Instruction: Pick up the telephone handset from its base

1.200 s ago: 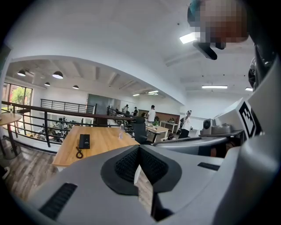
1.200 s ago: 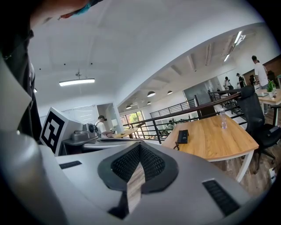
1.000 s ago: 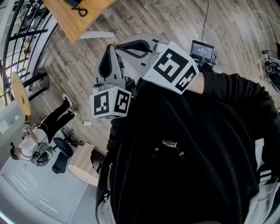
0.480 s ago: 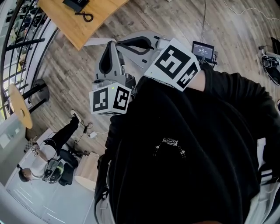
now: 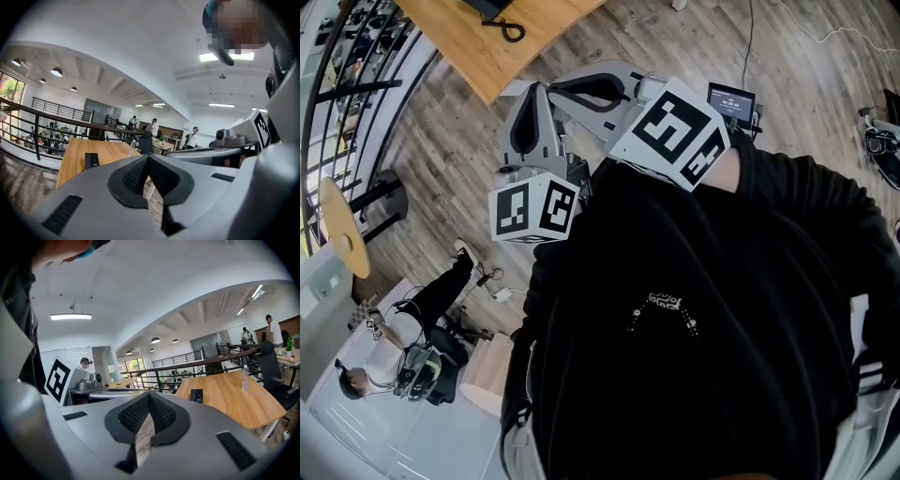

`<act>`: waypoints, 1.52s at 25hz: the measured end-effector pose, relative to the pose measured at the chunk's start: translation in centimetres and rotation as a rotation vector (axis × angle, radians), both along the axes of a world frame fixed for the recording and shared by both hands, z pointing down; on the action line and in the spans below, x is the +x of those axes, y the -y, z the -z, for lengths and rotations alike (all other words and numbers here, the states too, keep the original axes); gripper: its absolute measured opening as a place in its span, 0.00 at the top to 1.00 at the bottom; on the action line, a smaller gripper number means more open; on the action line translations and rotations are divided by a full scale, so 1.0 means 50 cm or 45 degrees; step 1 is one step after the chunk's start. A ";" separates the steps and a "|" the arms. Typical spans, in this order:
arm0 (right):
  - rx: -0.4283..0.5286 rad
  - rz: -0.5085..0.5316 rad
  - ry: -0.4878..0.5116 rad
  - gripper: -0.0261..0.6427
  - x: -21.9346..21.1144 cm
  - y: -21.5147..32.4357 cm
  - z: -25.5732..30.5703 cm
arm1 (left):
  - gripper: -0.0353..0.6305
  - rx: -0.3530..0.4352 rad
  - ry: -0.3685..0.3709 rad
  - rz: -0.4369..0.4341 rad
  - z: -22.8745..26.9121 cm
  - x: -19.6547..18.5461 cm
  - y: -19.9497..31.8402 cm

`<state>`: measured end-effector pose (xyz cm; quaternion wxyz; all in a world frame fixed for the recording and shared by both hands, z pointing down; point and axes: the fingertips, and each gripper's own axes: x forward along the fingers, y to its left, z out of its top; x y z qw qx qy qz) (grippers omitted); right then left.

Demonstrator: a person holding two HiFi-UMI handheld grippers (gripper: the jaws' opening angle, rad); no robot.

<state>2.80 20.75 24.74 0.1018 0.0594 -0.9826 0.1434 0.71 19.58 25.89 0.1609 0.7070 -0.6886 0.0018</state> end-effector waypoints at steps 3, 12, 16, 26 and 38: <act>0.005 0.007 0.006 0.94 -0.036 -0.007 -0.001 | 0.94 0.016 0.001 0.008 0.000 -0.036 -0.008; 0.001 0.064 -0.046 0.94 -0.101 -0.057 -0.014 | 0.94 0.040 -0.067 0.059 -0.015 -0.103 -0.056; 0.012 0.091 -0.054 0.94 -0.112 -0.077 -0.011 | 0.94 0.049 -0.082 0.082 -0.012 -0.115 -0.076; 0.010 0.172 -0.021 0.94 -0.108 -0.091 -0.004 | 0.94 0.055 -0.054 0.164 -0.001 -0.113 -0.096; -0.016 0.316 -0.008 0.94 -0.151 -0.103 -0.007 | 0.94 0.021 -0.026 0.281 -0.005 -0.157 -0.110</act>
